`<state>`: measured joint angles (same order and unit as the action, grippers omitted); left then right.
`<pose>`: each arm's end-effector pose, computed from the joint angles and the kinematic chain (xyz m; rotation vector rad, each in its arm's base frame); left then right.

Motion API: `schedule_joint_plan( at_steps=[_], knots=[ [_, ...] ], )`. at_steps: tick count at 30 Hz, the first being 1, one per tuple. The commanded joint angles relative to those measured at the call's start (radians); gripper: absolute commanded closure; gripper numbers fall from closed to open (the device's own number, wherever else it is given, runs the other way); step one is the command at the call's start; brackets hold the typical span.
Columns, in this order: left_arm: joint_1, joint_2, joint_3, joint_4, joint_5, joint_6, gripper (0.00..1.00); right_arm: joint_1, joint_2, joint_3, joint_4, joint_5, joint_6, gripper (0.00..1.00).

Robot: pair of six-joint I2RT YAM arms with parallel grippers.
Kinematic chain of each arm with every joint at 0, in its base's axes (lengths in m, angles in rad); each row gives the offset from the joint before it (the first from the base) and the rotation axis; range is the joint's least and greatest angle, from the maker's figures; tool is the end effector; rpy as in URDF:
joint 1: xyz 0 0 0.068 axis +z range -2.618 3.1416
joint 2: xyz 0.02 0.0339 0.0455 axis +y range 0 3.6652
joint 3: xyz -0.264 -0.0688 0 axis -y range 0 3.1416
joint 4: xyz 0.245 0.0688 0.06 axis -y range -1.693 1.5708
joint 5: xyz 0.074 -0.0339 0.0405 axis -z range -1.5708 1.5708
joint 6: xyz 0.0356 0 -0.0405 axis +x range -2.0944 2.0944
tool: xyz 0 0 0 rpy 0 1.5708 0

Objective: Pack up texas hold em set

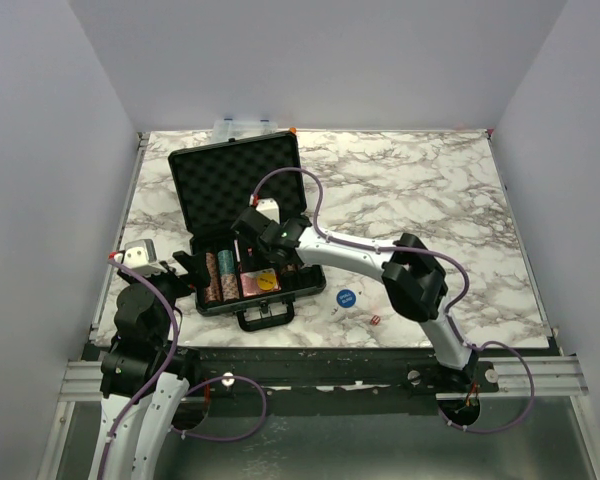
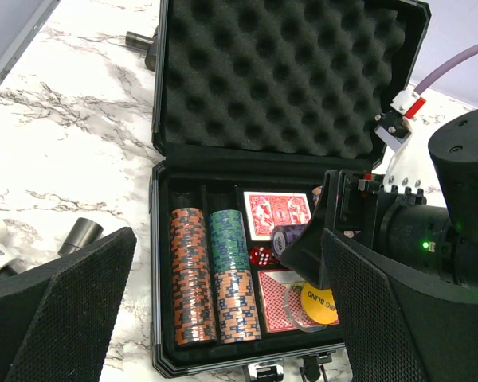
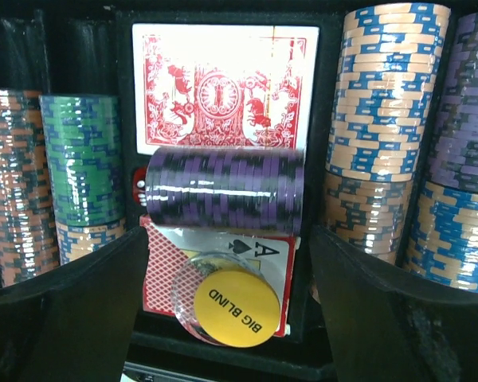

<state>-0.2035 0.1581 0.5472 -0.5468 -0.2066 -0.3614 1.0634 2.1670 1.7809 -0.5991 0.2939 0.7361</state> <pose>0.0707 -0.0071 0.2864 -0.2881 1.7068 -0.2385 0.2410 0.4124 0.2052 -0.3008 2.5147 0.3645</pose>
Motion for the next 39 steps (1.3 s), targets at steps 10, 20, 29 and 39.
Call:
schedule_joint_plan(
  at_steps=[10,20,29,39],
  knots=[
    [-0.002,0.002,-0.006,0.014,0.013,0.008,0.01,0.013,-0.157,-0.051,-0.028,0.046,0.003,0.06],
    [-0.002,-0.002,-0.006,0.013,0.012,0.009,0.01,0.013,-0.451,-0.354,0.025,0.117,0.027,0.09],
    [-0.002,-0.007,-0.006,0.015,0.013,0.007,0.01,0.012,-0.744,-0.68,0.042,0.193,0.152,0.15],
    [-0.002,-0.016,-0.007,0.015,0.015,0.007,0.01,0.013,-0.885,-0.84,-0.192,0.296,0.436,0.28]
  ],
)
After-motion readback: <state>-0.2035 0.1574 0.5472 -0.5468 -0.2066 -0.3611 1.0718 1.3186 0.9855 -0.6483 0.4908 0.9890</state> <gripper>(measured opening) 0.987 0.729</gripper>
